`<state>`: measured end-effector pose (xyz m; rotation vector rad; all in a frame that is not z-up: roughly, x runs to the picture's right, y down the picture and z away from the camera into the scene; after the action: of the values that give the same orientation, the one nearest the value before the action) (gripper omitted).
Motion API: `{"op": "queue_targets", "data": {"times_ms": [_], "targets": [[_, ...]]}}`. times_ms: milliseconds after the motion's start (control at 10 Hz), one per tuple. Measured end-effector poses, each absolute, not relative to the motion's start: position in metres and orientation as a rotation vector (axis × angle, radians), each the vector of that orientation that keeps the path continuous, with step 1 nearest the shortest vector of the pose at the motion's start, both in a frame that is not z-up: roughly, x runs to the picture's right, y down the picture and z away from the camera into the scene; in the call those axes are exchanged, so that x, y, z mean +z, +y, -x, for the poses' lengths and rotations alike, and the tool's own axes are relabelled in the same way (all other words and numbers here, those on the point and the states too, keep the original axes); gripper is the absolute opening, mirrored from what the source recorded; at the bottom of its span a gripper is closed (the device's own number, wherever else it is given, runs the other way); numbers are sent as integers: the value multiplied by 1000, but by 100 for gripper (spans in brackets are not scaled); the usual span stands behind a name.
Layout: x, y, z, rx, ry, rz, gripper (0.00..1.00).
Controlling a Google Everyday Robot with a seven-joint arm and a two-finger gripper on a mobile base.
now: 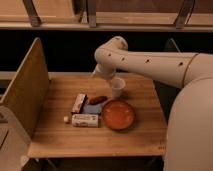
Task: Place the pepper in the ceramic bowl
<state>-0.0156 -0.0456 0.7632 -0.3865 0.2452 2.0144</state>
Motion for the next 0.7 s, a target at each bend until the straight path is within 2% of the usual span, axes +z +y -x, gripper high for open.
{"op": "queue_targets", "data": {"times_ms": [400,700], "targets": [[769,-46,17,2010,251,383,65],[803,-27,56,1925,271,453,65]]}}
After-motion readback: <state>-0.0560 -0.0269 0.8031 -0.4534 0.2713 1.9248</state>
